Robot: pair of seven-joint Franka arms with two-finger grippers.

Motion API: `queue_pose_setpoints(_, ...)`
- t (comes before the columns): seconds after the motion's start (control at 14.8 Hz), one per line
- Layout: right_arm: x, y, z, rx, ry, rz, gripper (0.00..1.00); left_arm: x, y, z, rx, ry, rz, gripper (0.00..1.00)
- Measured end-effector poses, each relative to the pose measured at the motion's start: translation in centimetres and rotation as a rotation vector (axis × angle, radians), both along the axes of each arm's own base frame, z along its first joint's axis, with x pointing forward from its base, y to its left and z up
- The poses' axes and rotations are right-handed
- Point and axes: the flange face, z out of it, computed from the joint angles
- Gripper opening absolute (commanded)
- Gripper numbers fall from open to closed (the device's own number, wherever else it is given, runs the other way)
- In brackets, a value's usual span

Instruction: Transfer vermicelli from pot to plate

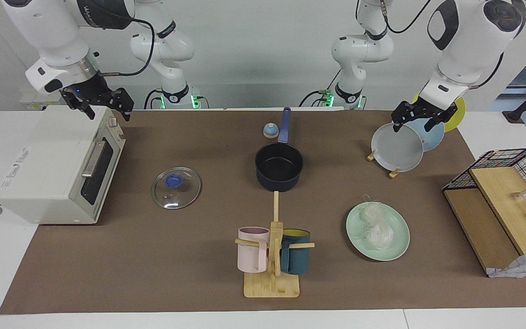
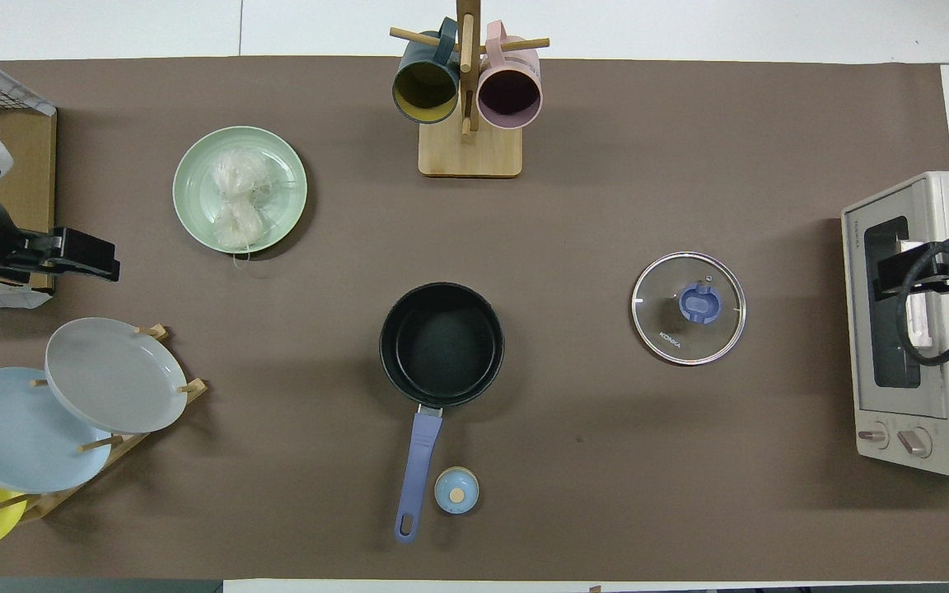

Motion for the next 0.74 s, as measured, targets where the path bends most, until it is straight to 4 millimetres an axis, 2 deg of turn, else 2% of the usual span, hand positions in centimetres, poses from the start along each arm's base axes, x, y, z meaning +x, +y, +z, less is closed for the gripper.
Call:
queue_pose_setpoints(0.4, 0.0, 0.0, 0.0, 0.0, 0.0, 0.0, 1.0, -0.3, 0.0, 2.5, 0.0, -0.024, 0.029, 1.0)
queue_pose_setpoints(0.74, 0.0, 0.0, 0.0, 0.0, 0.0, 0.0, 1.0, -0.1, 0.3, 2.5, 0.0, -0.023, 0.036, 1.0)
